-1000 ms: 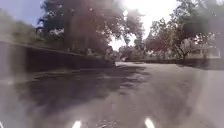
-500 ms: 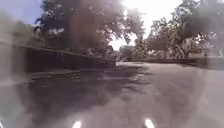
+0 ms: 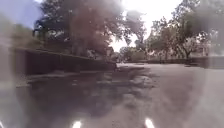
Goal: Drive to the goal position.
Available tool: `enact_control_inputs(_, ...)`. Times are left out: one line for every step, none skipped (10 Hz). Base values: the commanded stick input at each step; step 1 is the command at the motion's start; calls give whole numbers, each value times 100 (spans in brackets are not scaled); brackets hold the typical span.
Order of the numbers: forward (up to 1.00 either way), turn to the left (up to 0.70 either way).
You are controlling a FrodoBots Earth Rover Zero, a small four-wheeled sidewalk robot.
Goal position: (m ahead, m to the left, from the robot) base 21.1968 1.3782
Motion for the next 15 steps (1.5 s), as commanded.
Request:
enact_control_inputs(50, 0)
enact_control_inputs(50, 0)
enact_control_inputs(50, 0)
enact_control_inputs(50, 0)
enact_control_inputs(50, 0)
enact_control_inputs(50, 0)
enact_control_inputs(50, 0)
enact_control_inputs(50, 0)
enact_control_inputs(50, 0)
enact_control_inputs(50, 0)
enact_control_inputs(50, 0)
enact_control_inputs(50, 0)
enact_control_inputs(50, 0)
enact_control_inputs(50, 0)
enact_control_inputs(50, 0)
